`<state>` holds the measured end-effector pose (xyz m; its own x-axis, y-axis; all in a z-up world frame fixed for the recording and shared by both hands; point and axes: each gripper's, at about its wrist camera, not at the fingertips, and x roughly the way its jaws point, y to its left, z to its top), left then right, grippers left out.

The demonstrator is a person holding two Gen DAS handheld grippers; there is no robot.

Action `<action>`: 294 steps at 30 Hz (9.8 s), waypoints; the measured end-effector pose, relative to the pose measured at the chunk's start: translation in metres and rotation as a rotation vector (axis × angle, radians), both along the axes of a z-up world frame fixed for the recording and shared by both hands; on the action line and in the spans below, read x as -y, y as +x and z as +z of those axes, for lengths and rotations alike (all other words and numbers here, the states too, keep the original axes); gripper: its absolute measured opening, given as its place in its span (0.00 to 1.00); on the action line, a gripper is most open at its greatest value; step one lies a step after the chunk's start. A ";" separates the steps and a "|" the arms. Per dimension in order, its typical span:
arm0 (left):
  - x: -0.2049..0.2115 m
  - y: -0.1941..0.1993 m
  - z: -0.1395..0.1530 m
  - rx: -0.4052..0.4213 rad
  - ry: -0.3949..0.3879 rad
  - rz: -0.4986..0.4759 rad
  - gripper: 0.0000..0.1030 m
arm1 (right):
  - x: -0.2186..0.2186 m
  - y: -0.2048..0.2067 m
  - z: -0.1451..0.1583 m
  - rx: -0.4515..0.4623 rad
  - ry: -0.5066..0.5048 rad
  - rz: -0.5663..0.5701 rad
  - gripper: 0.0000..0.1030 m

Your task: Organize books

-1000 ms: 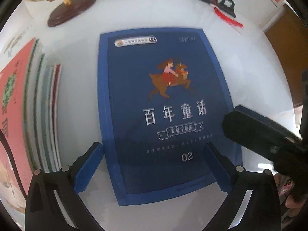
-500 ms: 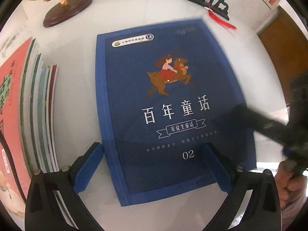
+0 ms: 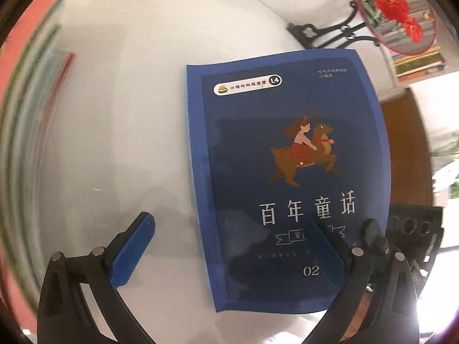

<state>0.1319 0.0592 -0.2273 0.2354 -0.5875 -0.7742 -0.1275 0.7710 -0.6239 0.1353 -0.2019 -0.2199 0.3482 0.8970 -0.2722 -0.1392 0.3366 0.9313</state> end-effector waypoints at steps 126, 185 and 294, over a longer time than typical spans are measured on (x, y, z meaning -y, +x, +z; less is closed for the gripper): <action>-0.247 -0.058 0.042 0.222 0.109 0.291 0.42 | -0.301 -0.013 0.065 0.091 -0.483 0.209 0.11; -0.094 -0.119 0.294 0.500 0.566 -0.012 0.84 | -0.163 -0.141 0.333 0.326 -1.041 -0.361 0.70; -0.012 -0.185 0.274 0.525 0.538 -0.062 0.99 | -0.102 -0.219 0.304 0.241 -1.010 -0.424 1.00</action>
